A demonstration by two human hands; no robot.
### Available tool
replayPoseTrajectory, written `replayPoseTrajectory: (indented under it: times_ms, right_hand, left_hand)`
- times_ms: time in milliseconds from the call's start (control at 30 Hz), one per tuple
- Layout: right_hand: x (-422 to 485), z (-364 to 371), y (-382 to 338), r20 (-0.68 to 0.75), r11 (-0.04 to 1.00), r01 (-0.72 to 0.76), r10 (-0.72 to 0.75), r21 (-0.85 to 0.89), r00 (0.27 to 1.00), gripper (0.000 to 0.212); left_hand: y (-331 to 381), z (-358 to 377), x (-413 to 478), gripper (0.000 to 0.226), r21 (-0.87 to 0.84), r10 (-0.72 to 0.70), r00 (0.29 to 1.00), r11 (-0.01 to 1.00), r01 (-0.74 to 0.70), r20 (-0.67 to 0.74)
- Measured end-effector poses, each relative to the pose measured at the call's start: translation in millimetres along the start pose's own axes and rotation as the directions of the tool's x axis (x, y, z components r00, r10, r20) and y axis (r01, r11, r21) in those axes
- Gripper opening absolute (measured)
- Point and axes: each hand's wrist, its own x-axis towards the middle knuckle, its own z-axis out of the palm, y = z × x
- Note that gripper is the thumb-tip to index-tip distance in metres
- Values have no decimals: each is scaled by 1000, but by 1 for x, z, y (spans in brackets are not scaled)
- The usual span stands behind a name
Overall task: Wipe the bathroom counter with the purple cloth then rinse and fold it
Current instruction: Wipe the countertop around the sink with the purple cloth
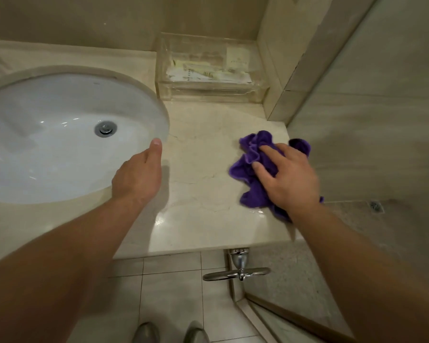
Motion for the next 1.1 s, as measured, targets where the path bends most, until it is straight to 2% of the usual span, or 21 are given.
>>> replayPoseTrajectory:
  times_ms: [100, 200, 333, 500, 567, 833, 1100]
  right_hand:
    - [-6, -3, 11, -40, 1000, -22, 22, 2, 999, 58]
    - [-11, 0, -8, -50, 999, -31, 30, -18, 998, 59]
    - [-35, 17, -65, -84, 991, 122, -118, 52, 990, 52]
    - [-54, 32, -164, 29, 978, 188, -191, 93, 981, 53]
    - [-54, 34, -182, 76, 978, 185, -193, 99, 978, 53]
    - [-40, 38, -158, 34, 970, 225, -229, 93, 973, 51]
    - [-11, 19, -63, -34, 997, 72, -71, 20, 997, 57]
  left_hand:
    - [2, 0, 2, 65, -12, -16, 1000, 1000, 16, 16]
    - [4, 0, 0, 64, -10, -13, 1000, 1000, 13, 23]
    - [4, -3, -1, 65, -6, -31, 999, 999, 31, 41]
    - [3, -3, -3, 66, 1, 18, 999, 1000, -18, 43]
    - [1, -4, -1, 63, -23, 16, 999, 1000, -15, 43]
    - [-4, -6, 3, 71, -16, 14, 996, 1000, -12, 90]
    - [-2, -6, 5, 66, 2, -20, 995, 1000, 20, 99]
